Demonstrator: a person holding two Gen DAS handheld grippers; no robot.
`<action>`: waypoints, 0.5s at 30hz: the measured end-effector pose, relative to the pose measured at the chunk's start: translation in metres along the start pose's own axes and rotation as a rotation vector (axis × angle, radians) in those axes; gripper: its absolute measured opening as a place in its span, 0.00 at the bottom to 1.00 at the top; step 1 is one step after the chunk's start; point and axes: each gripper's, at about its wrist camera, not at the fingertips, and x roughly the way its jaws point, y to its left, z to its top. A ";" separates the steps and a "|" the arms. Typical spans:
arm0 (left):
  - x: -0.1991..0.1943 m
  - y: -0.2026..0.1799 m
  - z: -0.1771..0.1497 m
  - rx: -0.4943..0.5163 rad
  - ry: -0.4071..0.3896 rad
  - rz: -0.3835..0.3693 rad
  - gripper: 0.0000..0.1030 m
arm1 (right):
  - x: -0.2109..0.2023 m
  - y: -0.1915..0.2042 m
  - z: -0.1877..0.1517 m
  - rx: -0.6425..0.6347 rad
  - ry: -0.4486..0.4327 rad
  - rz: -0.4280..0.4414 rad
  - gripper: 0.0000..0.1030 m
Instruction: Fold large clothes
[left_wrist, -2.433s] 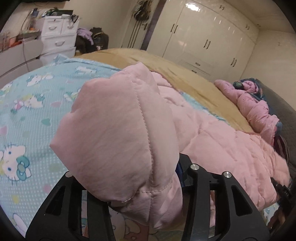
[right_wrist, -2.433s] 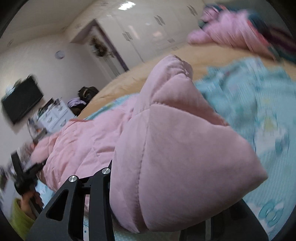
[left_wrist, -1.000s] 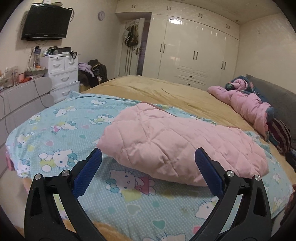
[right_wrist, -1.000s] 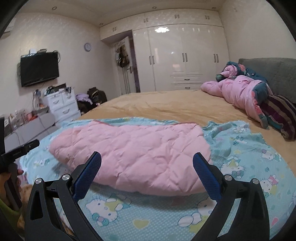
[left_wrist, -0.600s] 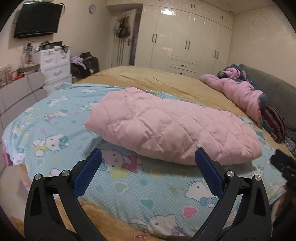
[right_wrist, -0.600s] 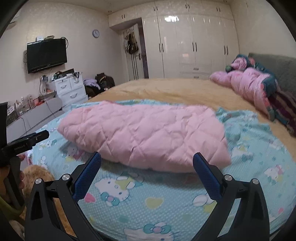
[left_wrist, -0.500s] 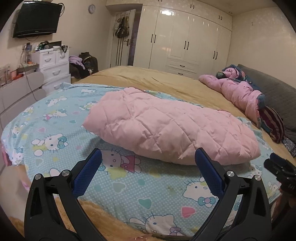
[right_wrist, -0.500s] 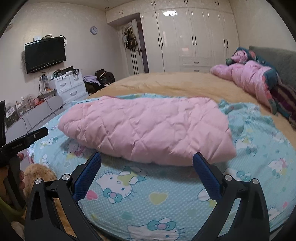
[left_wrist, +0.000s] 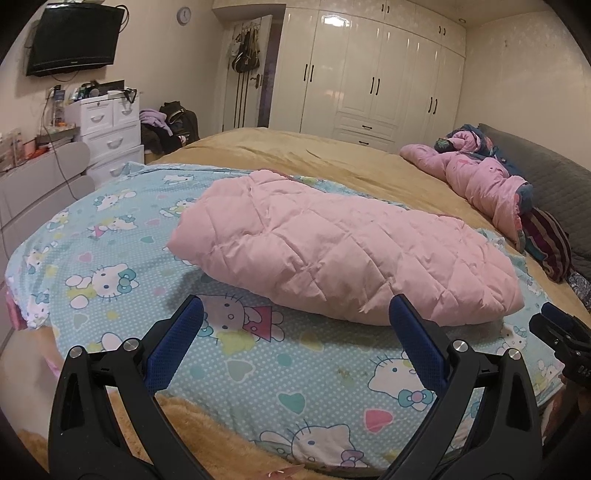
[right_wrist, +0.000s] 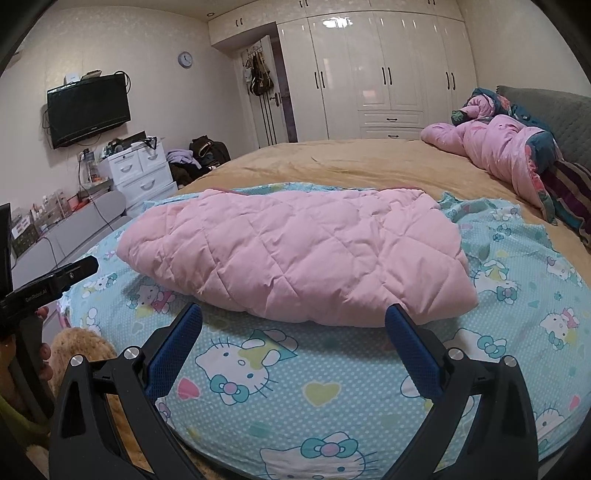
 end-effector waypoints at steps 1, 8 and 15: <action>0.000 0.000 0.000 0.001 0.000 0.001 0.91 | 0.000 0.000 0.000 -0.001 -0.001 0.002 0.96; -0.001 0.000 -0.001 0.010 0.000 0.002 0.91 | -0.002 0.001 0.000 -0.005 -0.004 0.002 0.96; -0.002 -0.003 -0.001 0.023 0.000 0.000 0.91 | -0.003 0.002 0.002 -0.002 -0.011 0.012 0.96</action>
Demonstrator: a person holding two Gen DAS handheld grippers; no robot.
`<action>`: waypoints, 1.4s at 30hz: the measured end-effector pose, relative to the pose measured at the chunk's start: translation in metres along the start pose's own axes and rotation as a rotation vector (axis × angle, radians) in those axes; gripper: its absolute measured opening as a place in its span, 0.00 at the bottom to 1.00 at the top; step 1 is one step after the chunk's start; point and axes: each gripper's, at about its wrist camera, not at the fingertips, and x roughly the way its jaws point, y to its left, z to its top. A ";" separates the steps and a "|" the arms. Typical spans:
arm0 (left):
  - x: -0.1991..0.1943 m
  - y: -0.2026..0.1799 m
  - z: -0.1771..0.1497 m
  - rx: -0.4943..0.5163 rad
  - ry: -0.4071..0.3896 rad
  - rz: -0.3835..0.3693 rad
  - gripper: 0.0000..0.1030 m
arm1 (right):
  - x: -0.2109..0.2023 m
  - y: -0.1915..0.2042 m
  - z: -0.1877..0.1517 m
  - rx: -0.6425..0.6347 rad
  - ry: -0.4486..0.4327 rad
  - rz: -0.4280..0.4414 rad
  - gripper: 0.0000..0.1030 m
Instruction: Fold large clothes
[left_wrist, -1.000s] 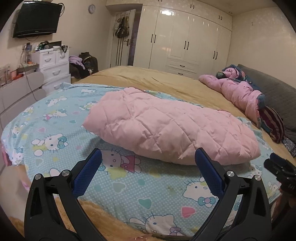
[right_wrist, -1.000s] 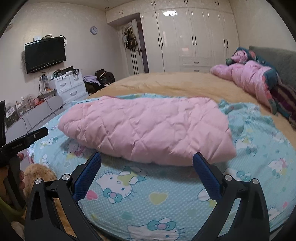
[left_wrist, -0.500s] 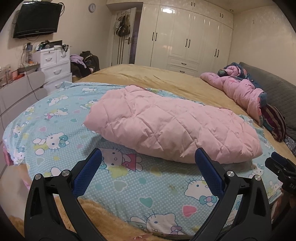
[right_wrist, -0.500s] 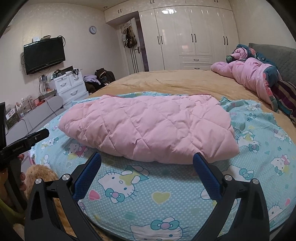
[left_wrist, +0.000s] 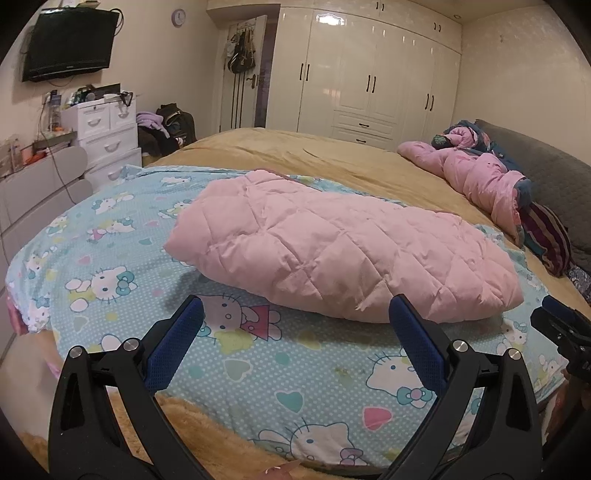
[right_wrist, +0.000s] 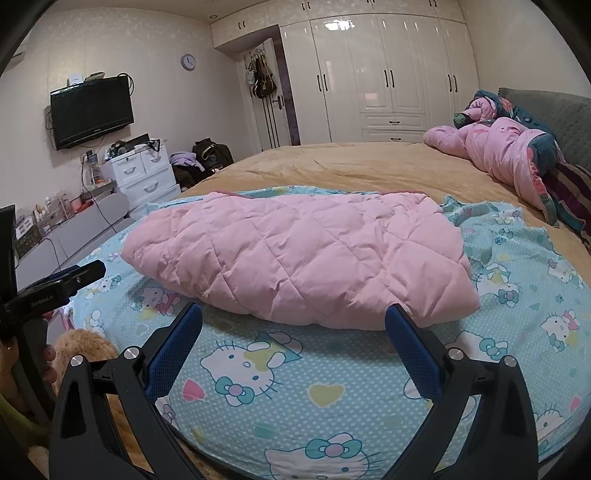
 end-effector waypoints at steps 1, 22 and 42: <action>0.000 0.000 0.000 0.001 0.001 -0.001 0.91 | 0.000 0.000 0.000 -0.002 0.000 -0.001 0.96; 0.000 -0.001 0.001 0.013 0.005 0.001 0.91 | 0.004 0.004 0.000 -0.005 0.014 0.006 0.96; 0.003 0.006 -0.001 0.015 0.029 0.009 0.91 | 0.008 0.003 -0.003 -0.011 0.024 -0.010 0.96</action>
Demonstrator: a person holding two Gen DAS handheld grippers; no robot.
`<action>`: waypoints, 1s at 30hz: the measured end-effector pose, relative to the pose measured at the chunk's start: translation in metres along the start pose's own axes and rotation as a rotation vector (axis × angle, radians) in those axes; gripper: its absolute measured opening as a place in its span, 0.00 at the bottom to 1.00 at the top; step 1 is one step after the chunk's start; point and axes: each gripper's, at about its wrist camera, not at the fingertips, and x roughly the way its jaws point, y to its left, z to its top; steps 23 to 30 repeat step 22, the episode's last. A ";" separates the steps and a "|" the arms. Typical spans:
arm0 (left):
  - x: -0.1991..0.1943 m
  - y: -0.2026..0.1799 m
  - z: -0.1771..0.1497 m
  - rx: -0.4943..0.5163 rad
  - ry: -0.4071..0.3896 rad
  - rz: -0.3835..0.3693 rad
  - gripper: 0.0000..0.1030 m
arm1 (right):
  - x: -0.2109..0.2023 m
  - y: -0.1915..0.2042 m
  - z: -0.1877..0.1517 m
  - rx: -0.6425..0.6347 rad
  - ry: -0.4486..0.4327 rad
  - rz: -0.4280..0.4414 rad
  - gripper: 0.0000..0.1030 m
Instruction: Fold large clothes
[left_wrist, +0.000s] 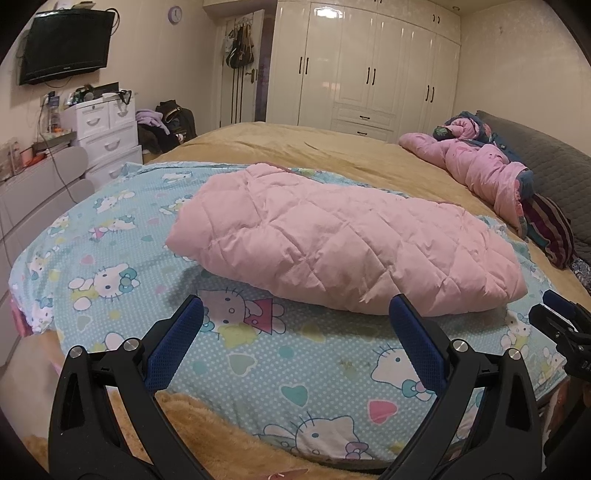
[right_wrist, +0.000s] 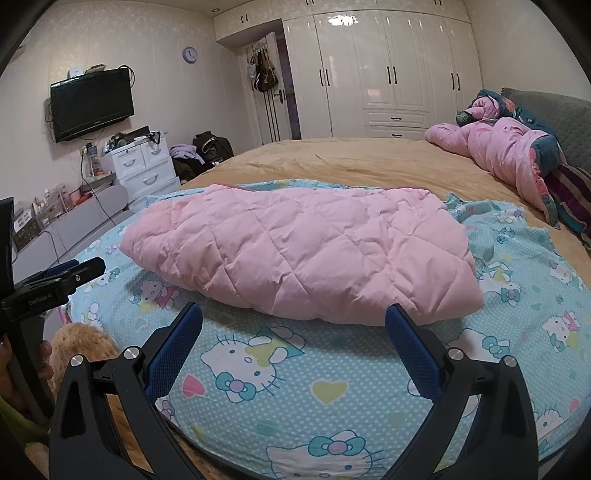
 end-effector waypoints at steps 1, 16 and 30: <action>0.001 0.000 0.000 0.001 0.002 0.003 0.91 | 0.001 -0.001 -0.001 0.005 0.004 -0.007 0.96; 0.029 0.068 0.014 -0.066 0.067 0.063 0.91 | -0.029 -0.088 -0.035 0.229 0.050 -0.328 0.96; 0.092 0.197 0.058 -0.205 0.101 0.316 0.91 | -0.102 -0.244 -0.122 0.645 0.140 -0.772 0.96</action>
